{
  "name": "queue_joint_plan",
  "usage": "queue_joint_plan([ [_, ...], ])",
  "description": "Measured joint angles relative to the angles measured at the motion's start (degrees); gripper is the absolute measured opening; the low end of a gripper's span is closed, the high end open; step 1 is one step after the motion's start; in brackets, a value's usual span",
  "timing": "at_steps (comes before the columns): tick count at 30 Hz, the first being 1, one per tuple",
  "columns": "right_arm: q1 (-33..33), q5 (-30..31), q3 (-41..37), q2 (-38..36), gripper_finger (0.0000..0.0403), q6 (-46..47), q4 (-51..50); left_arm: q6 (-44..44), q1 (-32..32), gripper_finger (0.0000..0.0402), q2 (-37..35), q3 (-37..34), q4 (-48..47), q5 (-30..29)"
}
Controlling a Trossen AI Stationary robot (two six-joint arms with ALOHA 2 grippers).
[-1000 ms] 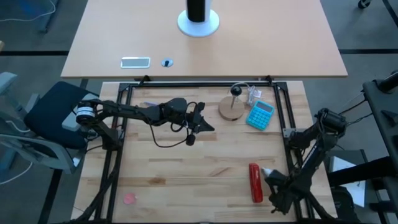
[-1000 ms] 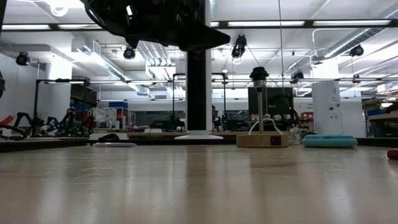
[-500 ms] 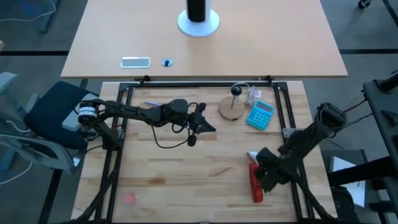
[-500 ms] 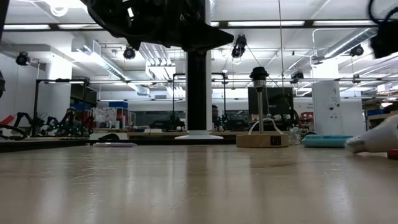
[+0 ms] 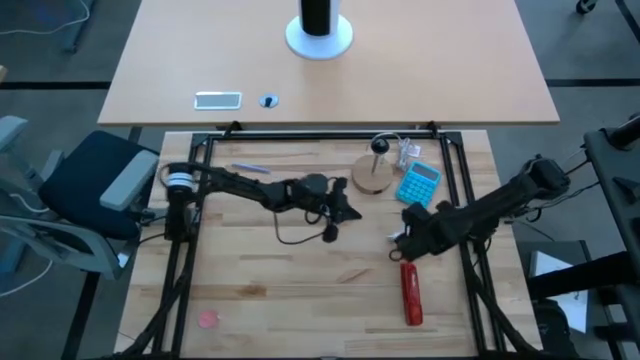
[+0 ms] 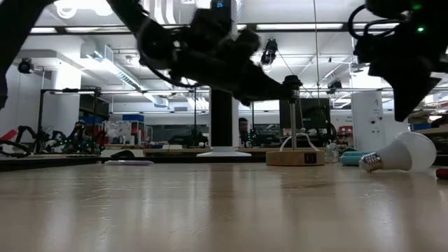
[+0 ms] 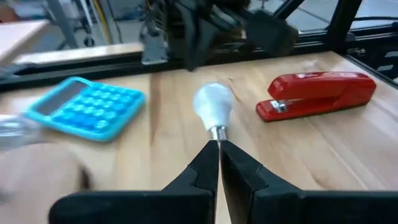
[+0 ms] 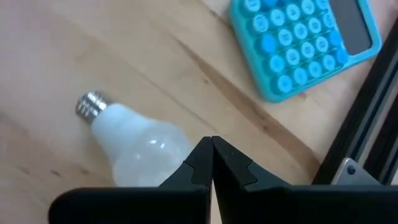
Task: Screw lightbulb
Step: Insert the lightbulb into the lamp
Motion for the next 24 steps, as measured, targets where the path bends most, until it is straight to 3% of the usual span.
queue_joint_plan([
  [4,-0.44,-4.18,0.0,-5.08,0.0,4.2,-5.26,-0.32,-1.26,0.0034,7.18,7.92,-5.76,2.88],
  [8,1.91,-7.98,-1.07,-8.28,0.0,8.67,-4.7,-0.25,-2.06,0.0068,12.4,15.86,-12.42,1.53],
  [16,4.29,-10.68,-7.17,-6.22,0.0,12.65,6.12,3.26,-3.13,0.0136,19.0,26.16,-17.01,1.53],
  [24,4.62,-12.21,-11.39,-4.9,0.0,10.64,22.24,14.19,-5.71,0.0174,19.69,26.89,-19.47,4.6],
])
